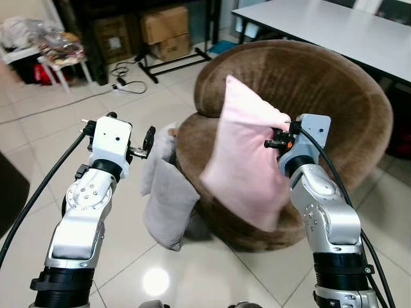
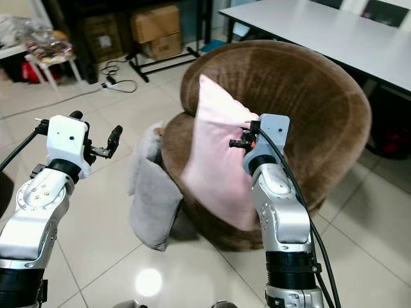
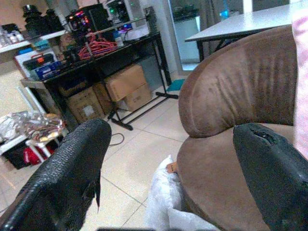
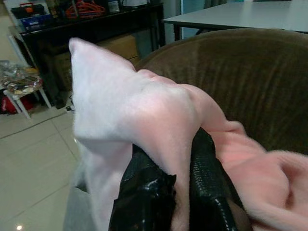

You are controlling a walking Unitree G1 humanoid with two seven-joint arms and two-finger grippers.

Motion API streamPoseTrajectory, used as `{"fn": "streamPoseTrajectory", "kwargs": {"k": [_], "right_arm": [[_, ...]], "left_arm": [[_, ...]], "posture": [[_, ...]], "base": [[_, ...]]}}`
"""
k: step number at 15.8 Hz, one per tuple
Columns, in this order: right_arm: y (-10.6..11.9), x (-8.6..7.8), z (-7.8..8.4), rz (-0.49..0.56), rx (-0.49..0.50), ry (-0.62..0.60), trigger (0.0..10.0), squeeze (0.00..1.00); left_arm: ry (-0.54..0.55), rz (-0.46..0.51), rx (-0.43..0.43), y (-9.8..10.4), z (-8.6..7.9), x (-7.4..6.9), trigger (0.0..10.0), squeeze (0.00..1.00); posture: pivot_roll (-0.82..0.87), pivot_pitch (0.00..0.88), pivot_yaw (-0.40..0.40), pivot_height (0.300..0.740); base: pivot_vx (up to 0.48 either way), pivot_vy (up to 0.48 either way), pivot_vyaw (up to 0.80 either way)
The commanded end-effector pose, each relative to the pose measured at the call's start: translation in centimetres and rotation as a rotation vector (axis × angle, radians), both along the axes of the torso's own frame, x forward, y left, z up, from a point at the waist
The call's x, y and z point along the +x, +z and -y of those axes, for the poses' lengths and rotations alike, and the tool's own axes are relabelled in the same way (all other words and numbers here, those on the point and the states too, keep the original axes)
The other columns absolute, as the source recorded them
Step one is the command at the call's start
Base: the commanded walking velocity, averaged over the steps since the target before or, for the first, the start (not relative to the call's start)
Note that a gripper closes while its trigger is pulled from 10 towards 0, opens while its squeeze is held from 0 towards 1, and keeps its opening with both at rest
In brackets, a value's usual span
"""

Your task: Move the pillow to the sofa from floor

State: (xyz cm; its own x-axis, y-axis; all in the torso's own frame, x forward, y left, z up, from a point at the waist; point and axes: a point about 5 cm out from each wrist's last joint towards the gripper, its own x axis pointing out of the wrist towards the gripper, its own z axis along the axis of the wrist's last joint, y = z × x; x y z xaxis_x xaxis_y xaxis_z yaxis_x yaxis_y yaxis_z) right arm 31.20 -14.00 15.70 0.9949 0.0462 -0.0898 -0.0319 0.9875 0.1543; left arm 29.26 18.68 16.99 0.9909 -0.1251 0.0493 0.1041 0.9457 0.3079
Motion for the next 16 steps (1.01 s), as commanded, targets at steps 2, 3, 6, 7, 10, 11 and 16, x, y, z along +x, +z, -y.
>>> {"fn": "streamPoseTrajectory", "kwargs": {"k": [2, 3, 6, 7, 10, 11, 16], "right_arm": [[1.02, 0.07, 0.10, 0.042, 0.020, -0.003, 10.0, 0.00], [1.01, 0.07, 0.14, 0.041, 0.021, -0.005, 10.0, 0.00], [1.16, -0.07, 0.30, 0.057, 0.013, -0.010, 10.0, 0.00], [1.16, -0.07, 0.30, 0.057, 0.013, -0.010, 10.0, 0.00], [1.13, -0.09, 0.38, 0.058, 0.005, -0.008, 10.0, 0.00], [1.15, -0.19, 0.48, 0.058, 0.000, -0.009, 10.0, 0.00], [1.10, -0.29, 0.39, 0.058, -0.006, -0.004, 10.0, 0.00]], "left_arm": [[0.001, -0.009, -0.004, 0.03, -0.12, 0.00, 10.0, 0.00], [0.000, -0.009, -0.005, 0.04, -0.13, 0.02, 10.0, 0.00], [-0.013, -0.012, -0.013, 0.01, -0.04, -0.01, 10.0, 0.00], [-0.013, -0.012, -0.013, 0.01, -0.04, -0.01, 10.0, 0.00], [-0.014, -0.014, -0.020, -0.05, 0.14, -0.02, 10.0, 0.00], [-0.017, -0.013, -0.024, -0.01, 0.26, -0.01, 10.0, 0.00], [-0.021, -0.016, -0.018, -0.14, 0.31, -0.05, 10.0, 0.00]], "posture": [[-0.03, 0.000, -0.014, 0.740], [-0.03, 0.000, -0.014, 0.740], [-0.03, 0.000, -0.015, 0.740], [-0.03, 0.000, -0.015, 0.740], [-0.04, 0.000, -0.019, 0.740], [-0.04, 0.000, -0.019, 0.740], [-0.04, 0.000, -0.022, 0.740]], "base": [[0.000, 0.000, -0.79], [0.000, 0.000, -0.79], [0.000, 0.000, -0.53], [0.000, 0.000, 0.00], [0.000, 0.000, 0.00], [0.000, 0.000, 0.00], [0.000, 0.000, 0.00]]}}
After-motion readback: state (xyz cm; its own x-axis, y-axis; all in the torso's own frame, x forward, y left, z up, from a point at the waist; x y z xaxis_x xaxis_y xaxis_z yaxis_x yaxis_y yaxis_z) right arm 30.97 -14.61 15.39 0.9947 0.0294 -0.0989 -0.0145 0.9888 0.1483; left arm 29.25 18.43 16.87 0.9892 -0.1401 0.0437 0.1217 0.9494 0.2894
